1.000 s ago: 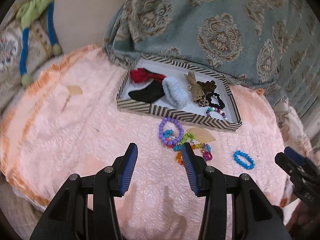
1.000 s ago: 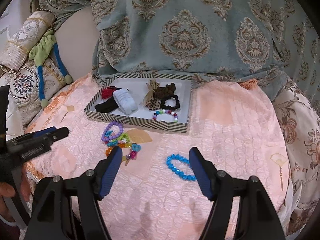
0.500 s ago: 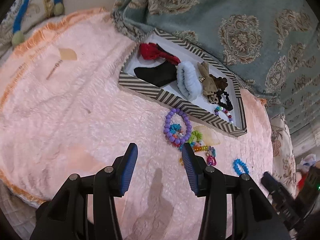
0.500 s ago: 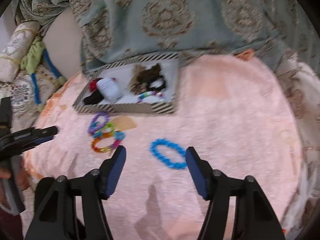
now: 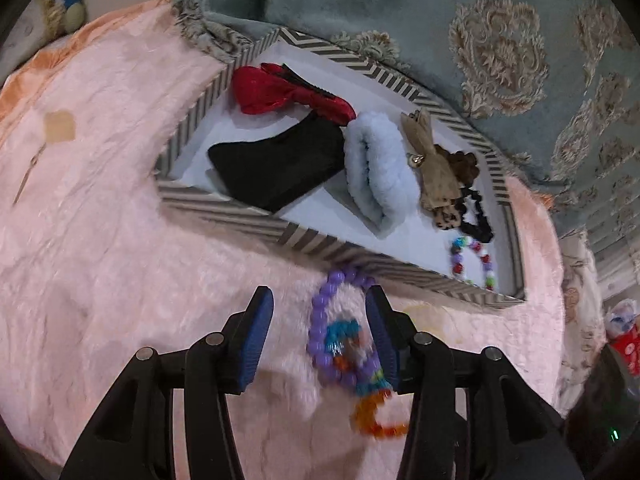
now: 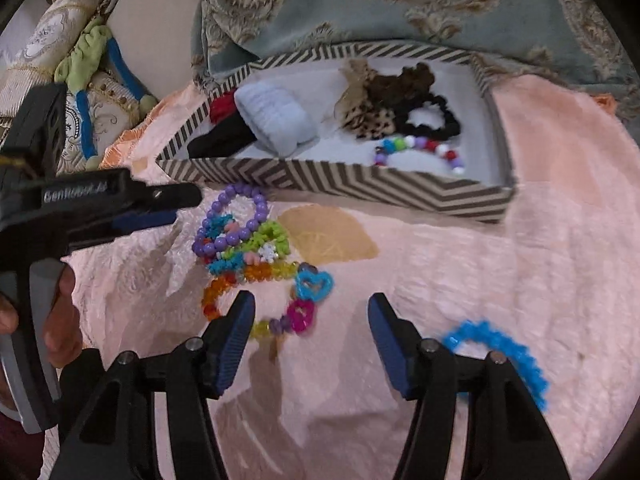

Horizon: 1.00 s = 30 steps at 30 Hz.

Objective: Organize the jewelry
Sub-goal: 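Move both tools back toward the bead bracelets beside the tray, then grasp the purple bead bracelet with the left tool while the right tool grasps the multicolour bracelet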

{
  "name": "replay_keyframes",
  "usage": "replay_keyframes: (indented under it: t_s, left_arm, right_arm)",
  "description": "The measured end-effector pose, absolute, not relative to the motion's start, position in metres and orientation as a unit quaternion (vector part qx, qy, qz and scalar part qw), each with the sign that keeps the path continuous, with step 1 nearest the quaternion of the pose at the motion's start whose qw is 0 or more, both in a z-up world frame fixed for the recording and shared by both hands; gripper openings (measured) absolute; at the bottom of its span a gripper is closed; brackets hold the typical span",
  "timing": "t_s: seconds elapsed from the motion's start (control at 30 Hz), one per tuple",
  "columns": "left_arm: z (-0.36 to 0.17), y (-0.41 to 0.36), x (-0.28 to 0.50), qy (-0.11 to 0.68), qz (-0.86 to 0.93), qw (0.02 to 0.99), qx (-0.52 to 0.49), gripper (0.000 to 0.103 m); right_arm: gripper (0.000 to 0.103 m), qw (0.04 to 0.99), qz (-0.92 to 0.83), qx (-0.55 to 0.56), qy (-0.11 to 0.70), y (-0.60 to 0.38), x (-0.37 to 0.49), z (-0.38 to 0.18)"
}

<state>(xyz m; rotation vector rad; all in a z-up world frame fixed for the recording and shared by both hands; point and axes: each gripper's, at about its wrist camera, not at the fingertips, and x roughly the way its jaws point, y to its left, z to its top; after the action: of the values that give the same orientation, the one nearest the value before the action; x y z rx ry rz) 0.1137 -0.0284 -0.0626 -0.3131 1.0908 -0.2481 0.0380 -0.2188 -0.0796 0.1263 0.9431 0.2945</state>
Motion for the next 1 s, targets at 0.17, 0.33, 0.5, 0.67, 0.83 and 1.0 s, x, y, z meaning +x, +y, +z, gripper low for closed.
replay_keyframes:
  t_s: [0.17, 0.33, 0.5, 0.67, 0.83, 1.0]
  left_arm:
    - [-0.068, -0.044, 0.114, 0.507, -0.128, 0.846, -0.100, 0.000]
    - [-0.065, -0.035, 0.107, 0.511, -0.140, 0.837, -0.135, 0.000]
    - [-0.031, -0.026, 0.091, 0.487, -0.155, 0.848, -0.139, 0.000]
    - [-0.002, -0.021, 0.077, 0.468, -0.157, 0.860, -0.131, 0.000]
    - [0.027, -0.015, 0.062, 0.447, -0.151, 0.873, -0.121, 0.000]
    - [0.056, -0.010, 0.053, 0.425, -0.151, 0.886, -0.113, 0.000]
  right_arm:
    - [0.009, 0.886, 0.137, 0.022, 0.442, -0.215, 0.036, -0.080]
    - [0.005, 0.889, 0.149, 0.057, 0.430, -0.231, 0.022, -0.063]
    - [0.005, 0.901, 0.162, 0.077, 0.396, -0.243, 0.001, -0.028]
    - [0.005, 0.913, 0.159, 0.073, 0.369, -0.249, -0.010, 0.002]
    - [0.005, 0.921, 0.158, 0.067, 0.350, -0.254, -0.023, 0.026]
    - [0.005, 0.926, 0.163, 0.058, 0.336, -0.253, -0.035, 0.044]
